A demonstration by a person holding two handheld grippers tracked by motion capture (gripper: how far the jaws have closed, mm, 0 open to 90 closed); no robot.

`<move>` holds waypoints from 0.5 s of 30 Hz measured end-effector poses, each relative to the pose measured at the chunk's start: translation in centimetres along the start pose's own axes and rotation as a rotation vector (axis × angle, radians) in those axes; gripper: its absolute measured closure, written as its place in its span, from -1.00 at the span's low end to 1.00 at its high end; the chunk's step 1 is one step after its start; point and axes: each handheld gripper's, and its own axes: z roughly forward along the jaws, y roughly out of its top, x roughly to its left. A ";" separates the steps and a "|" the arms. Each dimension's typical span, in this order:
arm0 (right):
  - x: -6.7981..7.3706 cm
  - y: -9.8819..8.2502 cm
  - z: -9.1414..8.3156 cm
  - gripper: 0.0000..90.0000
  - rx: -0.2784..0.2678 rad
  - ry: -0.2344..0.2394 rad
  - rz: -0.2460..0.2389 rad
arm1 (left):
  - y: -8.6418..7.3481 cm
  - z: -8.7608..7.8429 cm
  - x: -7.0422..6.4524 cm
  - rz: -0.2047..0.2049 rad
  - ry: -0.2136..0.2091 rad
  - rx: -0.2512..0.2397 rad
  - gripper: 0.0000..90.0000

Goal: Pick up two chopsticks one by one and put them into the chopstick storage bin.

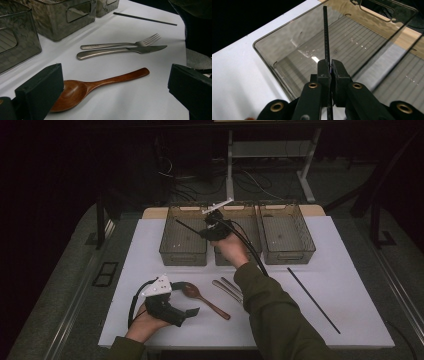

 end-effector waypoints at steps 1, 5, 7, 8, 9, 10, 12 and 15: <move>0.1 0.1 0.3 0.89 0.005 0.000 0.001 | 0.0 0.0 0.0 -0.002 -0.002 -0.002 -1.00; 0.2 0.6 1.5 0.89 0.026 -0.009 0.006 | 0.0 0.0 0.0 -0.001 -0.005 -0.004 -1.00; 0.2 0.8 2.1 0.89 0.034 -0.017 0.012 | 0.1 0.0 -0.1 -0.001 -0.006 -0.005 -1.00; 0.2 0.9 2.4 0.89 0.039 -0.014 0.017 | 0.1 0.0 0.0 -0.001 -0.008 -0.006 -1.00; 0.2 1.0 2.8 0.89 0.043 -0.019 0.019 | 0.1 0.0 -0.1 -0.004 -0.009 -0.008 -1.00; 0.3 1.1 3.1 0.89 0.048 -0.018 0.021 | 0.1 0.0 -0.1 -0.006 -0.010 -0.008 -1.00; 0.4 1.3 3.6 0.89 0.056 -0.021 0.015 | 0.1 0.0 0.0 -0.002 -0.008 -0.008 -1.00; 0.6 1.6 4.2 0.88 0.061 -0.029 0.011 | 0.1 0.1 0.0 -0.001 -0.010 -0.008 -1.00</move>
